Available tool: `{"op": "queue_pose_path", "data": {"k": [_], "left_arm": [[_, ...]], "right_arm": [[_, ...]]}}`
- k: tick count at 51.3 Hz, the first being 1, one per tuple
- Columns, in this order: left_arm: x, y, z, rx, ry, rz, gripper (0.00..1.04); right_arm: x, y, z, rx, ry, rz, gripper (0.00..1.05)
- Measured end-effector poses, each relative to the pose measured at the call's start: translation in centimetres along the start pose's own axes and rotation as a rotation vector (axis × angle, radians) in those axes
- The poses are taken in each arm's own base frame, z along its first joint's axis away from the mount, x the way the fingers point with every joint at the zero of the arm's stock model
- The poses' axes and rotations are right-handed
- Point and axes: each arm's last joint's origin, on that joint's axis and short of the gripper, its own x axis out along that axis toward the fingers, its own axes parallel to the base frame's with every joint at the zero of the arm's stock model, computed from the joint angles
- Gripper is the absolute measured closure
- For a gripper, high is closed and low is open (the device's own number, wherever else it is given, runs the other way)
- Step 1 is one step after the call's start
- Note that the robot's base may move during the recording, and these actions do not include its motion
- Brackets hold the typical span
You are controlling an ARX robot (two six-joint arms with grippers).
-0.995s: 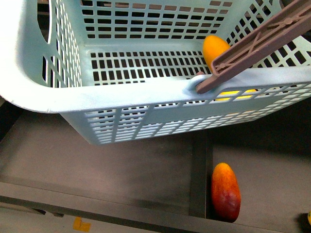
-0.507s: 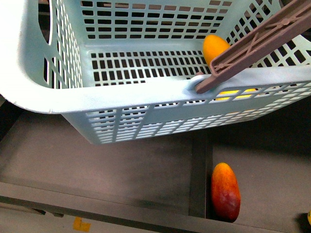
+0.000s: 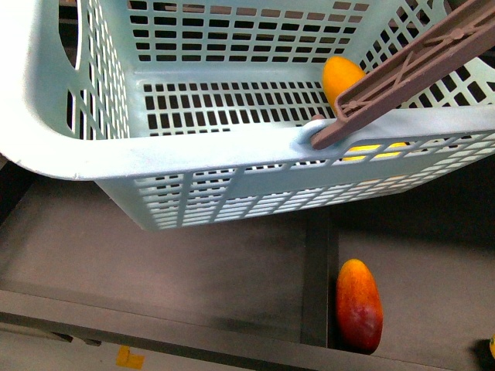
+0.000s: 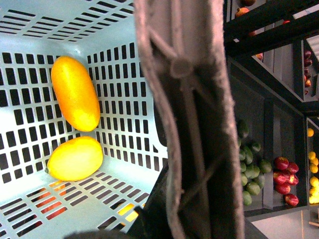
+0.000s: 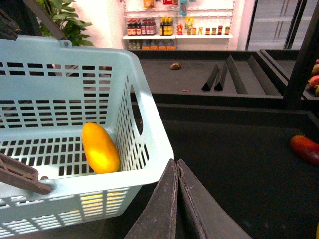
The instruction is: Pick lemon and mango into basket
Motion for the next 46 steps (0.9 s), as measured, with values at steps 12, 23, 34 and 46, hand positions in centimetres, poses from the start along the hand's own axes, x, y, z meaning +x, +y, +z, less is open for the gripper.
{"op": "queue_pose_path", "data": {"k": [12, 23, 34, 46], "left_arm": [[0.0, 0.0, 0.0, 0.000, 0.000, 0.000, 1.00], [0.0, 0.0, 0.0, 0.000, -0.002, 0.002, 1.00], [0.0, 0.0, 0.0, -0.001, 0.001, 0.000, 1.00], [0.0, 0.0, 0.0, 0.002, 0.000, 0.000, 1.00]], "right_arm": [[-0.3, 0.0, 0.0, 0.000, 0.000, 0.000, 1.03], [-1.5, 0.0, -0.3, 0.000, 0.006, 0.000, 1.03], [-1.5, 0.0, -0.3, -0.001, 0.006, 0.000, 1.00], [-1.5, 0.0, -0.3, -0.001, 0.006, 0.000, 0.66]]}}
